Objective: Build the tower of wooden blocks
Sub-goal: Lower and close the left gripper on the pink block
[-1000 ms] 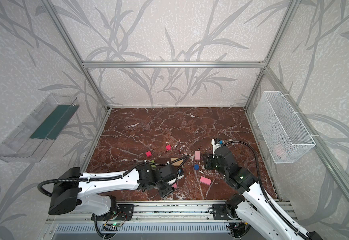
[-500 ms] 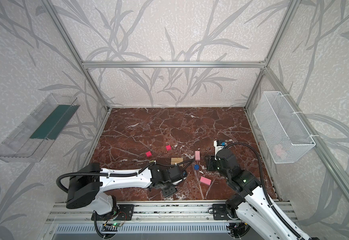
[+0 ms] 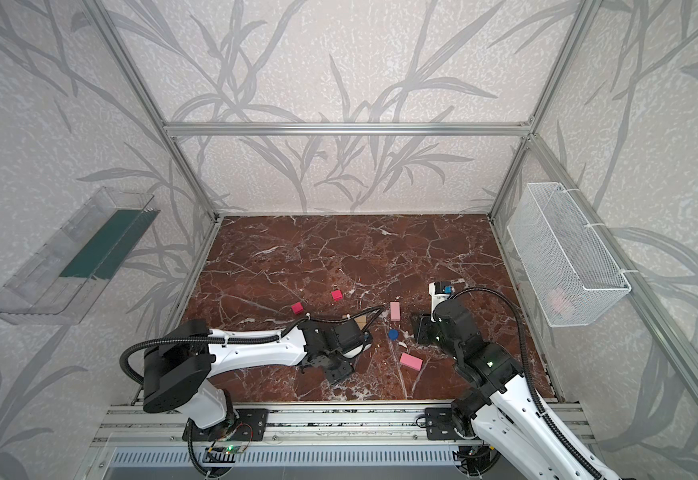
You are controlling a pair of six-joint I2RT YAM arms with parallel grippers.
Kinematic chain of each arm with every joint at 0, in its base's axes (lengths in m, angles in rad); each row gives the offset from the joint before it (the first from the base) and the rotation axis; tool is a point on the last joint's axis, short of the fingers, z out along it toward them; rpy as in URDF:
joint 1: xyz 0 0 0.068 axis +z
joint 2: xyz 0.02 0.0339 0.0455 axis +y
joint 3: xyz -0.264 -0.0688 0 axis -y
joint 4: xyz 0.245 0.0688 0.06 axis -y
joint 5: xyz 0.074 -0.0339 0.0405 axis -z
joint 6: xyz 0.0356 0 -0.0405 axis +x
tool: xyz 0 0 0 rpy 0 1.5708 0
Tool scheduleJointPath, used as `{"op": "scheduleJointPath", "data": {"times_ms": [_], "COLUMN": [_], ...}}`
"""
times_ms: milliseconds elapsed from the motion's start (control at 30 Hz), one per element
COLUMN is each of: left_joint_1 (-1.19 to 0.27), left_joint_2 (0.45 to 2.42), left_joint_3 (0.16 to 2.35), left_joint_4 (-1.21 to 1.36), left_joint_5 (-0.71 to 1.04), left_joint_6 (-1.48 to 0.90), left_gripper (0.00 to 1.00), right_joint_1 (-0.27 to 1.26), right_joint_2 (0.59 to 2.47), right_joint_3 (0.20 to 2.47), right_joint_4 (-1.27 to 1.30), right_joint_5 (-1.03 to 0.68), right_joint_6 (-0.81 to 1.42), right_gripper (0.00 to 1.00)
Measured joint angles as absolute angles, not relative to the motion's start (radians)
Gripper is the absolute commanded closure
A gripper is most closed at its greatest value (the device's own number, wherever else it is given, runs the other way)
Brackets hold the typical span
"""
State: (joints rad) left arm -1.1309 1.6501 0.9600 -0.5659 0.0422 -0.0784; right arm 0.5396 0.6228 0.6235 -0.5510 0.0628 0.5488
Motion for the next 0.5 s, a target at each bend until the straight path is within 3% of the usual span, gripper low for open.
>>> {"op": "scheduleJointPath", "data": {"times_ms": [133, 500], "left_joint_1": [-1.131, -1.131], "left_joint_2": [1.657, 1.657], "left_joint_3": [0.959, 0.94], "left_joint_4": [-0.566, -0.553], "left_joint_5": [0.066, 0.104], "left_joint_6": [-0.08, -0.112], "left_gripper": [0.4, 0.64], "right_joint_1": [0.537, 0.536], "right_joint_2": [0.619, 0.614], "right_joint_3": [0.623, 0.606], "right_joint_4": [-0.551, -0.551], "right_joint_5": [0.063, 0.063], "right_joint_6": [0.549, 0.549], "right_gripper": [0.63, 0.63]}}
